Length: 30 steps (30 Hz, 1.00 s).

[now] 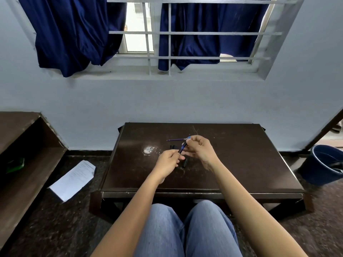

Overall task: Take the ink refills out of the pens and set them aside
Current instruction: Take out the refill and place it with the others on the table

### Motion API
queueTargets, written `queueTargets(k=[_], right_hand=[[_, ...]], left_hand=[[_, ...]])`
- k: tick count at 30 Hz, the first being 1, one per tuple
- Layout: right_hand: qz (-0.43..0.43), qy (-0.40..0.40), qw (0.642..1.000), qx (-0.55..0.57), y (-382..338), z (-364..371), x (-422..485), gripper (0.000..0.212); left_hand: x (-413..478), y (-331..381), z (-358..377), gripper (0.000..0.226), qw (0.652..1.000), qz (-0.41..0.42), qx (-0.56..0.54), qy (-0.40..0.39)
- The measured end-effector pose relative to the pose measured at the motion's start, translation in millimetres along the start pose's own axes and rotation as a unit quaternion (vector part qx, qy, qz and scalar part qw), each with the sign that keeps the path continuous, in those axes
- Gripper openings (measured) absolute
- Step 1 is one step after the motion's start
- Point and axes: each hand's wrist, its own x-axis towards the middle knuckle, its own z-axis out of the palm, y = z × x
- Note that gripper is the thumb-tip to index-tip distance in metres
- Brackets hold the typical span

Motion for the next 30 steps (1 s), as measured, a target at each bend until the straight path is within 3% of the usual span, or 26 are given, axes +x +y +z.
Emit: queueTargets(k=[7,11,14,19,25,28,30], right_hand=[[-0.005,0.01,1.0,0.027,-2.4,-0.9,-9.1,0.011],[0.0,0.012,1.0,0.015,1.8,-2.5,-14.1,0.015],[0.012,0.02,0.999,0.023,6.3,-2.8,-16.7,0.012],[0.027,0.033,0.998,0.045,9.0,-4.1,-22.4,0.007],[0.033,0.048,0.997,0.056,9.9,-7.2,-24.5,0.007],[0.037,0.051,0.996,0.055,10.9,-9.3,-25.0,0.008],[0.038,0.052,0.996,0.06,12.0,-9.8,-25.8,0.007]], left_hand=[[-9.8,0.5,-6.0,0.021,0.999,0.006,0.032,-0.018],[-10.5,-1.8,-3.5,0.03,0.998,-0.014,0.055,-0.006],[-14.3,-2.9,-0.5,0.035,0.999,-0.028,0.013,-0.027],[-21.7,-5.5,-1.9,0.012,1.0,0.005,-0.008,0.009],[-23.0,1.1,0.2,0.037,1.0,-0.029,-0.005,-0.007],[-23.8,-0.9,-1.2,0.016,1.0,0.01,0.008,0.026],[-24.8,-0.7,-3.0,0.017,0.999,0.01,-0.014,0.032]])
